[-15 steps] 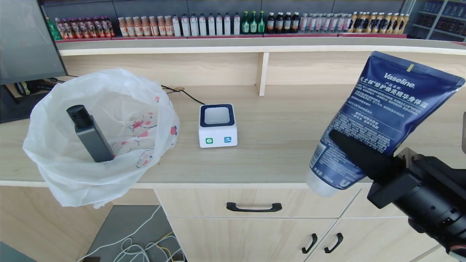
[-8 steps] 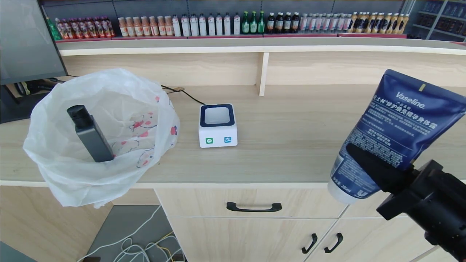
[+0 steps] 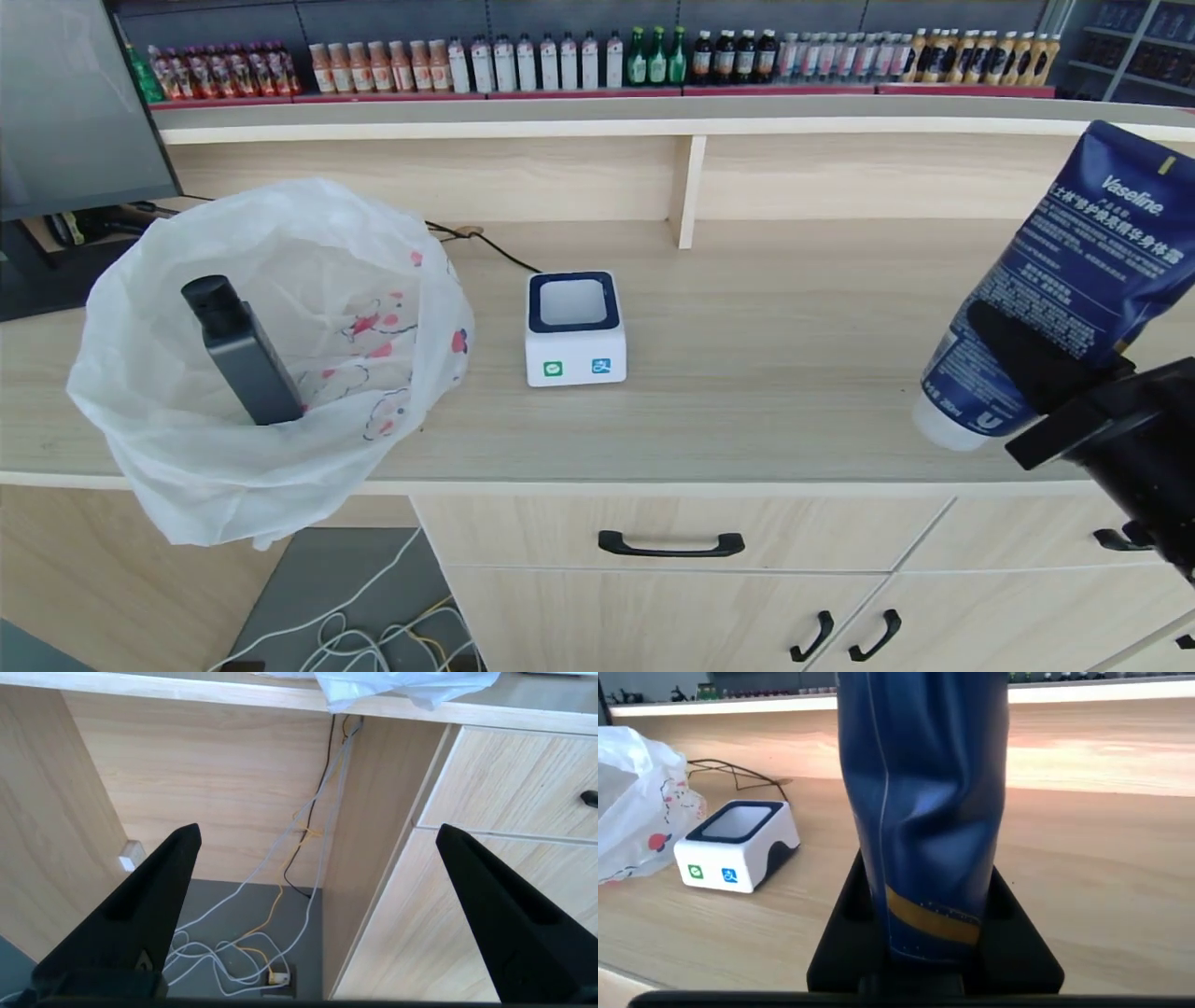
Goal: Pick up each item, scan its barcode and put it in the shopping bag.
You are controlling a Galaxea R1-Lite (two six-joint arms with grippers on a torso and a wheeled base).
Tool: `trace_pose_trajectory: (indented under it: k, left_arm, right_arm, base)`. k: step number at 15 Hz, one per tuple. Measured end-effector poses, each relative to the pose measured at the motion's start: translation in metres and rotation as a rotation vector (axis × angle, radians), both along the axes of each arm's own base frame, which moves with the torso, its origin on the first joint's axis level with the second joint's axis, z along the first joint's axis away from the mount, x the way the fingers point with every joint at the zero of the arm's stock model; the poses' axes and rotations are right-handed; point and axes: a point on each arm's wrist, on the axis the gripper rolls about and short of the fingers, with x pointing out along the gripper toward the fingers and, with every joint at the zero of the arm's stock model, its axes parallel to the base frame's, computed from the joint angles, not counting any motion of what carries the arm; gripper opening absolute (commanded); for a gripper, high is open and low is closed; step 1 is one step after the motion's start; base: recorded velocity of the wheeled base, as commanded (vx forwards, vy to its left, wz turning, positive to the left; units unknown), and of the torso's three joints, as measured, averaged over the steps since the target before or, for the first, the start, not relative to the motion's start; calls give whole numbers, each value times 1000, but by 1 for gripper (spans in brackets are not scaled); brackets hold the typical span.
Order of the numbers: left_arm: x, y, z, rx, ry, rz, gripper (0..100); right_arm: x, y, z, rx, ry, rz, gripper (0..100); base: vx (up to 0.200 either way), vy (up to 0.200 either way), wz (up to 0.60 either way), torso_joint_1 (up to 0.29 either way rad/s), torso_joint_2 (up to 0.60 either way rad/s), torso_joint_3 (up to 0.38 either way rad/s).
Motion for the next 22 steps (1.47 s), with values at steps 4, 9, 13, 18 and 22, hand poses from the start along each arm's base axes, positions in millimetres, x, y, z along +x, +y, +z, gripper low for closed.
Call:
trace_pose_trajectory:
  k: [4, 9, 13, 18, 22]
  left_arm:
    - [0, 0, 0, -1, 0, -1, 100]
    - [0, 0, 0, -2, 0, 0, 100]
    - [0, 0, 0, -3, 0, 0, 100]
    - [0, 0, 0, 2, -1, 0, 100]
    - [0, 0, 0, 2, 0, 0, 100]
  right_arm:
    - [2, -1, 2, 19, -5, -37, 0]
    - [1, 0, 1, 20, -1, -34, 0]
    - [5, -2, 2, 37, 1, -79, 0]
    - [1, 3, -8, 31, 47, -32, 0]
    - [4, 9, -3, 49, 34, 0, 0]
  base:
    - [0, 200, 0, 1, 1, 4]
    - [0, 200, 0, 4, 4, 3]
    - [0, 200, 0, 5, 5, 1]
    - [0, 0, 0, 0, 0, 0]
    - [0, 0, 0, 0, 0, 0]
